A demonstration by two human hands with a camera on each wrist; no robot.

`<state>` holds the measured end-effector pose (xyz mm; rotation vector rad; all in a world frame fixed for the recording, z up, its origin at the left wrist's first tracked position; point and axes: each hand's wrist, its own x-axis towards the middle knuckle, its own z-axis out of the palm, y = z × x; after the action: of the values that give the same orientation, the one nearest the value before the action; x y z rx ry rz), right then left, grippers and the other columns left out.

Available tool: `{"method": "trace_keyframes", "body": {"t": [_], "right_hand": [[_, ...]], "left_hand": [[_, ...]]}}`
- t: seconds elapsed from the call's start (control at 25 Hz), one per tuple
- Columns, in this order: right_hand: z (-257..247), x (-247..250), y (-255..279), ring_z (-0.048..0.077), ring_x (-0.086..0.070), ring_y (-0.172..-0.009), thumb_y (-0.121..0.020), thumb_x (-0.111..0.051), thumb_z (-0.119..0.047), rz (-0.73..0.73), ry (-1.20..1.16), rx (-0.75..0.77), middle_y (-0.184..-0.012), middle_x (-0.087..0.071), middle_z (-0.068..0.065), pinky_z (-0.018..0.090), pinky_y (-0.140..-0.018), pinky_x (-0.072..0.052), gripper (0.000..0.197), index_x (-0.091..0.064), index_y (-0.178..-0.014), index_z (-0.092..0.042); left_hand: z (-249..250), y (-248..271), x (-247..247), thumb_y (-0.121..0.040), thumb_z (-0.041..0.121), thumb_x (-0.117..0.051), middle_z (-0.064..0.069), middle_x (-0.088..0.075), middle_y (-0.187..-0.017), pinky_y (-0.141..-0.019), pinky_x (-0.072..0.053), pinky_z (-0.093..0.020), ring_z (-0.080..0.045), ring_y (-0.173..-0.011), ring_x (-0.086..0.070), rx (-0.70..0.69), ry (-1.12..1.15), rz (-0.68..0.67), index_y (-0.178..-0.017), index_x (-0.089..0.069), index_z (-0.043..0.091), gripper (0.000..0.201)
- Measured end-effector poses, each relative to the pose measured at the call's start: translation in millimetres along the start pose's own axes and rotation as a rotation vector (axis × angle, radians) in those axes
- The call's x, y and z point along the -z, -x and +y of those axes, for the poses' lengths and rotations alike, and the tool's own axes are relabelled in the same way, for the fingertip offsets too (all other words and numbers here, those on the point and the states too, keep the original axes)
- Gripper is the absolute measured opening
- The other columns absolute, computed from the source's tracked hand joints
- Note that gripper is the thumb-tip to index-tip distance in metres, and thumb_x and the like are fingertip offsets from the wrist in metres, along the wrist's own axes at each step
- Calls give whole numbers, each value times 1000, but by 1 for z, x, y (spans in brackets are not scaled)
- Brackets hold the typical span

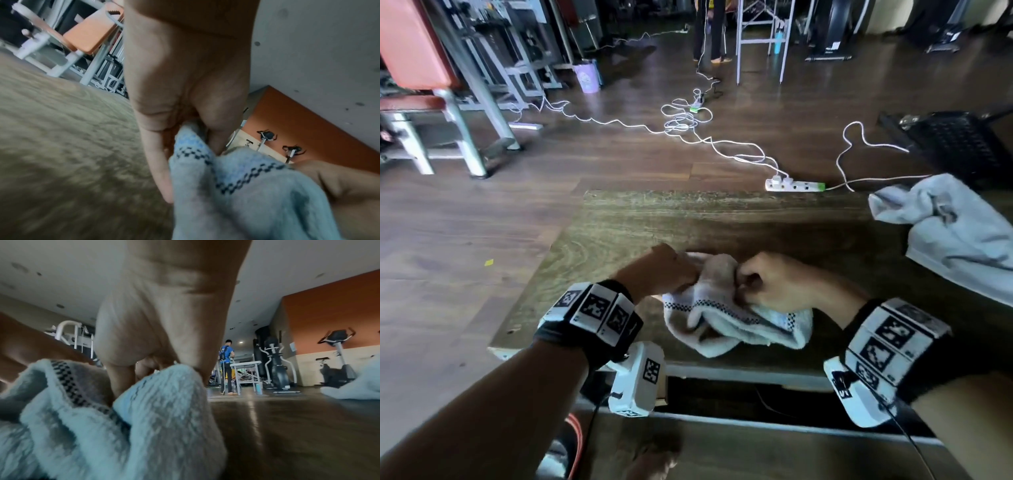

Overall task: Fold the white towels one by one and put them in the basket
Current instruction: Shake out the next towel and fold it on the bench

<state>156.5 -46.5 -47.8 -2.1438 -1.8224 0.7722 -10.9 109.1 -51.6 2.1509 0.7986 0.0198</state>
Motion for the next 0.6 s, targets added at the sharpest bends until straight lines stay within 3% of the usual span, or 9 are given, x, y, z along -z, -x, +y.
{"method": "trace_keyframes", "body": {"t": [0.04,0.08,0.12,0.28,0.32,0.36,0.4,0.48,0.6], "right_hand": [[0,7,-6,12,-64,-74,-89,-68,-21,4,14,-3,-76,-69,-4,35,-69,-52,16,-67,-73,-18],[3,19,-15,10,-64,-74,-89,-70,-20,41,9,-1,-76,-69,-7,31,-69,-51,17,-68,-72,-21],[10,36,-27,10,-64,-76,-88,-70,-15,127,-24,1,-77,-70,-7,31,-72,-51,19,-68,-72,-23],[35,123,-74,16,-60,-80,-88,-68,-4,708,-266,-25,-84,-68,5,29,-73,-46,15,-71,-82,-18],[37,143,-79,14,-59,-79,-89,-69,-8,804,-289,-49,-85,-67,4,26,-70,-45,10,-72,-85,-17],[40,161,-81,8,-59,-75,-89,-70,-11,859,-264,-84,-86,-67,2,22,-66,-45,8,-74,-89,-17],[44,173,-80,3,-58,-72,-90,-69,-12,901,-224,-115,-87,-67,0,16,-61,-44,8,-75,-93,-17],[52,195,-76,3,-60,-73,-90,-65,-12,1024,-190,-191,-89,-69,0,12,-60,-44,14,-76,-96,-17],[65,205,-73,13,-67,-62,-88,-61,-16,1137,-381,-320,-82,-72,7,27,-55,-50,14,-68,-76,-19]], "left_hand": [[11,-10,3,-67,32,-85,4,-63,-64,-51,-48,-20,-4,-45,-53,90,88,-39,-72,-70,17,21],[15,-30,13,-78,33,-77,1,-64,-71,-61,-52,-24,-6,-55,-57,12,24,167,-80,-69,14,21],[27,-47,23,-84,32,-72,1,-66,-73,-68,-53,-28,-7,-61,-59,76,54,226,-86,-69,10,22],[87,-104,89,-86,39,-68,-2,-62,-70,-65,-47,-31,-4,-74,-53,-117,176,565,-93,-75,3,37],[98,-111,106,-86,46,-65,-4,-61,-73,-63,-45,-28,-21,-67,-40,-122,102,618,-92,-74,5,41],[104,-114,119,-87,50,-61,-4,-63,-76,-63,-44,-26,-21,-68,-57,-83,-19,653,-94,-75,11,41],[109,-115,130,-89,50,-59,-7,-67,-78,-64,-49,-26,-22,-69,-62,-45,-105,672,-98,-75,16,39],[107,-115,148,-94,43,-56,-17,-71,-74,-59,-62,-38,-25,-57,-69,83,-39,620,-95,-70,4,42],[93,-105,150,-102,32,-49,-21,-65,-54,-42,-57,-43,-26,-39,-64,127,299,485,-101,-55,-2,34]]}}
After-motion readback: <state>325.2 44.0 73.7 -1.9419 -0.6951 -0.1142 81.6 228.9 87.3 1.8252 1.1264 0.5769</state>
